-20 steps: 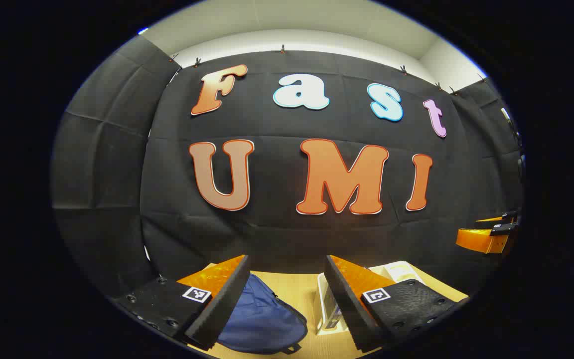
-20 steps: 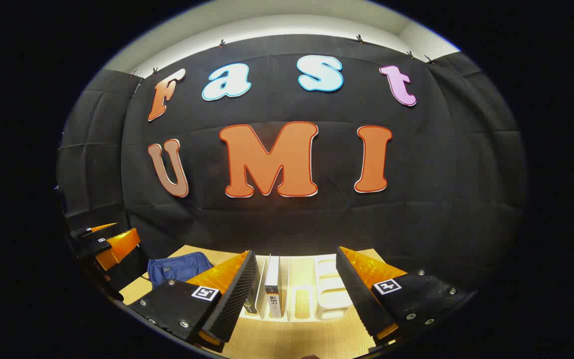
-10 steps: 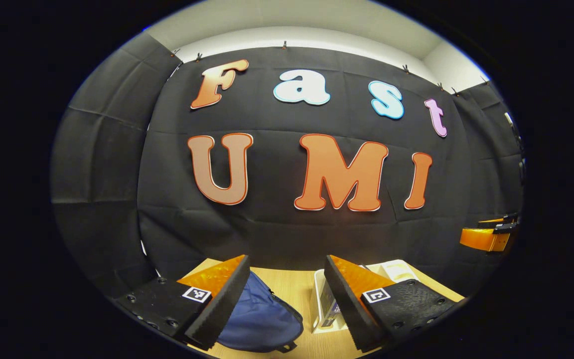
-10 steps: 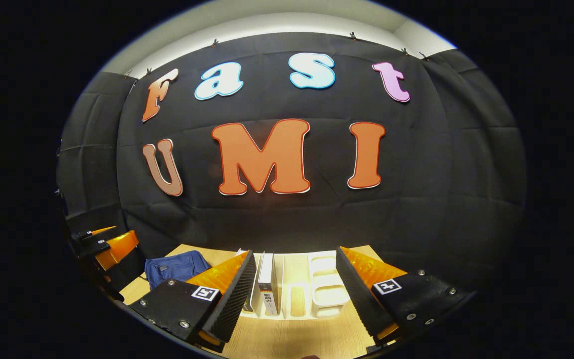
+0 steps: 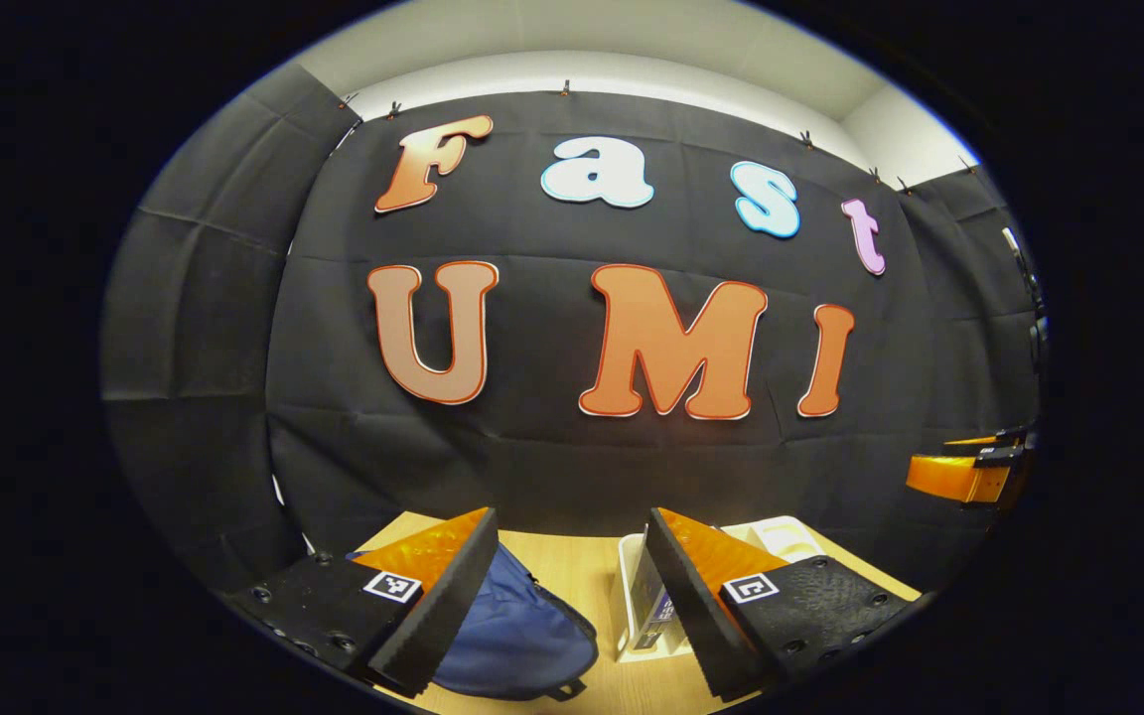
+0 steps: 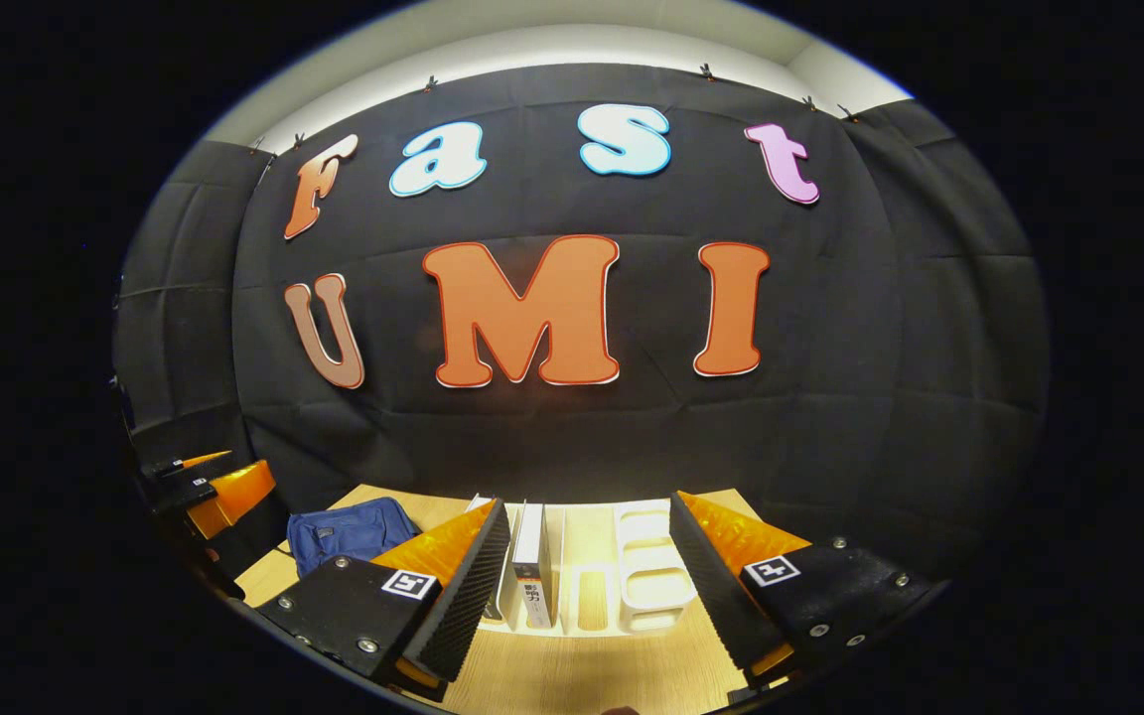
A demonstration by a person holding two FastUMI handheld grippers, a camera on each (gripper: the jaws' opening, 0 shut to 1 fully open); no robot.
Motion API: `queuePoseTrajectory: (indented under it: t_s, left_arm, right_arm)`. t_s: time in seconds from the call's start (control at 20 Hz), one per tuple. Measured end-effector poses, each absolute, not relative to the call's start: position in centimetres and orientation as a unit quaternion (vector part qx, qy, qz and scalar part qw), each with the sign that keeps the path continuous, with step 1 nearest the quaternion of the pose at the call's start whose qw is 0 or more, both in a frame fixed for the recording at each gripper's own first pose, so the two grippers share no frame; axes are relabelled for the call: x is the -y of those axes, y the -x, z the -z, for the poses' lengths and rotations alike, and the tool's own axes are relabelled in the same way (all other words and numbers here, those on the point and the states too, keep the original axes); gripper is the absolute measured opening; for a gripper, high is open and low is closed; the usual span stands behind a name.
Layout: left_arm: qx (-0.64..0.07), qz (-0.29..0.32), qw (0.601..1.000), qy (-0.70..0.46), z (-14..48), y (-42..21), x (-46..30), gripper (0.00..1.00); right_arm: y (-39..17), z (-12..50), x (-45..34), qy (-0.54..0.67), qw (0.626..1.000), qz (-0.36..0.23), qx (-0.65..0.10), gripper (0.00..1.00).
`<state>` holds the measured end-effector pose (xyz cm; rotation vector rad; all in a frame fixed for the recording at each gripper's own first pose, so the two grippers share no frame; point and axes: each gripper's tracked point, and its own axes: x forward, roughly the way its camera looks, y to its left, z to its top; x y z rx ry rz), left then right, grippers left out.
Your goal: Open the schoolbag, grab two books from the bookshelf and put them into the schoolbag.
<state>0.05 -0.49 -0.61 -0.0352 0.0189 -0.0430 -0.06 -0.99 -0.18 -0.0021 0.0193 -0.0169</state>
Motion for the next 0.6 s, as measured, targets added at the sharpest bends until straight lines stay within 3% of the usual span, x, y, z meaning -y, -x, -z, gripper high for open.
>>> queuePoseTrajectory:
  t_s: [0.6]
  left_arm:
    - [-0.013, -0.004, 1.0, 0.007, 1.2, 0.0, -1.4, 0.94]
  right_arm:
    - [-0.1, 0.7, 0.9, 0.001, 1.0, 0.01, -0.016, 0.97]
